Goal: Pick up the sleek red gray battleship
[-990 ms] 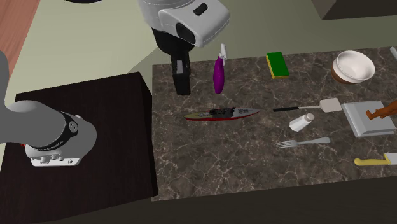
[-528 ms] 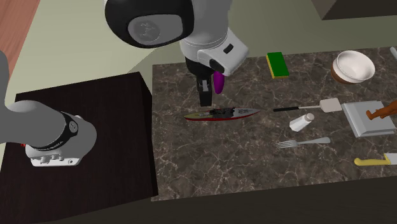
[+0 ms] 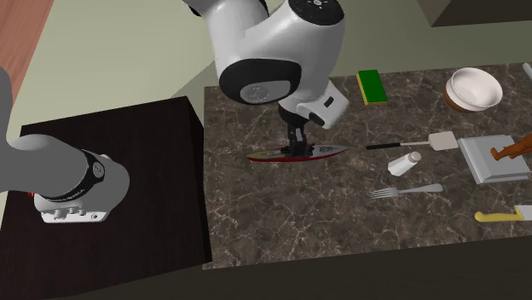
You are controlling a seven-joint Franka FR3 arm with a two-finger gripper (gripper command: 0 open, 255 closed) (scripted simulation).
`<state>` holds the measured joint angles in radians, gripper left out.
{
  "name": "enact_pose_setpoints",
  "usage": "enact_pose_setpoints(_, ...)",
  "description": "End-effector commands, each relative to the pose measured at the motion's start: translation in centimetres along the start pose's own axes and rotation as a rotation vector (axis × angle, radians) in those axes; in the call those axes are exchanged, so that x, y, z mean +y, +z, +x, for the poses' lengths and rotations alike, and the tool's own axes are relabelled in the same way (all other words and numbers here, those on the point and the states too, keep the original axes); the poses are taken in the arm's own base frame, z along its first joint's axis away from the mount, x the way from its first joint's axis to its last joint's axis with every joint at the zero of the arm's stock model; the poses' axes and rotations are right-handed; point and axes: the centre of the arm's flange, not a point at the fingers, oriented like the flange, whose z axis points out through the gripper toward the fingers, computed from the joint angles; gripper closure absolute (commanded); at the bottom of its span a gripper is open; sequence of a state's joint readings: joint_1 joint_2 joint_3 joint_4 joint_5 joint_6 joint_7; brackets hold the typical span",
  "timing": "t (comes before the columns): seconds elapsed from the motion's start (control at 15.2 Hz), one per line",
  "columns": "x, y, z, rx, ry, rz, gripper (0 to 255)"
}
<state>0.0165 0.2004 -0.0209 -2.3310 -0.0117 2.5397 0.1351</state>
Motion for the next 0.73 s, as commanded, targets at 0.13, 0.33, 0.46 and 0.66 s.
enact_pose_setpoints(0.13,-0.6,4.7,2.5,-0.008,-0.001,0.007,0)
enact_pose_setpoints(0.33,-0.9,8.2,4.4,-0.013,-0.002,0.012,0)
enact_pose_setpoints(0.46,-0.9,8.7,4.4,-0.013,-0.002,0.012,0)
enact_pose_setpoints(0.66,-0.9,10.3,4.4,-0.013,-0.002,0.012,0)
